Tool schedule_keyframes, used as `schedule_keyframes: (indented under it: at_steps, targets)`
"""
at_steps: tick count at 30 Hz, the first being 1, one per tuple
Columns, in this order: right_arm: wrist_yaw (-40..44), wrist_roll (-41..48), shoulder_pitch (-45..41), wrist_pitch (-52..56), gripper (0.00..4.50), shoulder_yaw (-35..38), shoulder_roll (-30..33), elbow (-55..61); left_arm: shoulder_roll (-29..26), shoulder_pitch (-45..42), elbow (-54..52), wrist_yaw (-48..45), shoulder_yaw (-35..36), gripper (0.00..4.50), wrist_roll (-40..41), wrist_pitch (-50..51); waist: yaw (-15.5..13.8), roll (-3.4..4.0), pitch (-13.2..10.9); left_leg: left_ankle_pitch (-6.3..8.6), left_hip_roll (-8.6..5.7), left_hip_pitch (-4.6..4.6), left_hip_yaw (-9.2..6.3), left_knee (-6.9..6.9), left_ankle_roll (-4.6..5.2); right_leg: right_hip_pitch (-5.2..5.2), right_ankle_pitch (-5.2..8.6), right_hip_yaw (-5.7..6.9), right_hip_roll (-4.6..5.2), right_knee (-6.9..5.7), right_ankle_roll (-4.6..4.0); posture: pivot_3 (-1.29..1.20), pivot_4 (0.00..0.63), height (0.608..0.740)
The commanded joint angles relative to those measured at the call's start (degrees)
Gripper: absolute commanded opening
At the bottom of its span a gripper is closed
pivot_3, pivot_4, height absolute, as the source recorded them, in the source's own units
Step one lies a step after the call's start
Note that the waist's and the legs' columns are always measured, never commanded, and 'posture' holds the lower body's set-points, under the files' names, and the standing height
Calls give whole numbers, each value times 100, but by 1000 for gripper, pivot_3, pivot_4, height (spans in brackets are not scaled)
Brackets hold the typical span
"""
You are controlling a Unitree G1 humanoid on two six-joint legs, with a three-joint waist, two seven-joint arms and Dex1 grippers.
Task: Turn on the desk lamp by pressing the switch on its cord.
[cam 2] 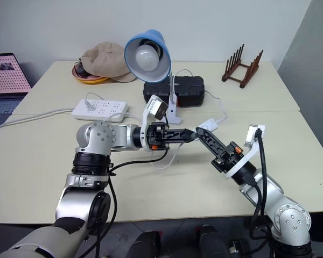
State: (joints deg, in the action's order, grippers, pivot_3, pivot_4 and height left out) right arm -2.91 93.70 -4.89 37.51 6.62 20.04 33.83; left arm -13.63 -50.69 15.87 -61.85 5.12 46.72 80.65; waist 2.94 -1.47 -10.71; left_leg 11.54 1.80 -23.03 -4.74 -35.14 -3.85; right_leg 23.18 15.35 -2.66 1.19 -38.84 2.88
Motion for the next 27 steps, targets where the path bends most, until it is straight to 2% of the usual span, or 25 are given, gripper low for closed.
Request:
schedule_keyframes:
  at_steps: [1, 13, 15, 17, 22, 27]
  targets:
    - [-44, -102, 28, -48, 700, -7, 108, 174, -46, -86, -142, 86, -32, 387, 135, -30, 0, 0, 0, 0, 0, 0, 0, 0, 0, 0, 0, 0, 0, 0, 0, 0, 150, 740]
    - [-14, -627, 22, -78, 699, -103, 317, 150, -96, -106, -132, 100, -125, 387, 180, -98, -3, 0, 0, 0, 0, -1, 0, 5, 0, 1, 2, 1, 0, 8, -3, 0, 150, 740]
    - [40, -713, 46, -68, 1402, -106, 373, 154, -98, -115, -118, 101, -133, 387, 186, -107, -3, 0, 0, 0, 0, -3, 0, 6, 0, 1, 2, 0, 0, 12, -3, 0, 150, 740]
    - [86, -739, 65, -73, 1882, -103, 391, 157, -102, -119, -112, 107, -147, 387, 194, -118, -4, 0, 0, 0, 0, -3, 2, 6, 0, 1, 2, -1, 1, 15, -3, 0, 150, 740]
    - [203, -763, 109, -74, 2830, -89, 415, 166, -120, -137, -88, 108, -196, 387, 208, -173, -4, 0, 0, 0, 0, -6, 1, 10, 0, 3, 2, 1, 0, 16, -3, 0, 150, 740]
    - [242, -710, 138, -78, 3976, -58, 410, 168, -121, -146, -78, 111, -190, 387, 219, -185, -4, 0, 0, 0, 0, -6, 1, 11, 0, 3, 2, 1, 1, 18, -3, 0, 150, 740]
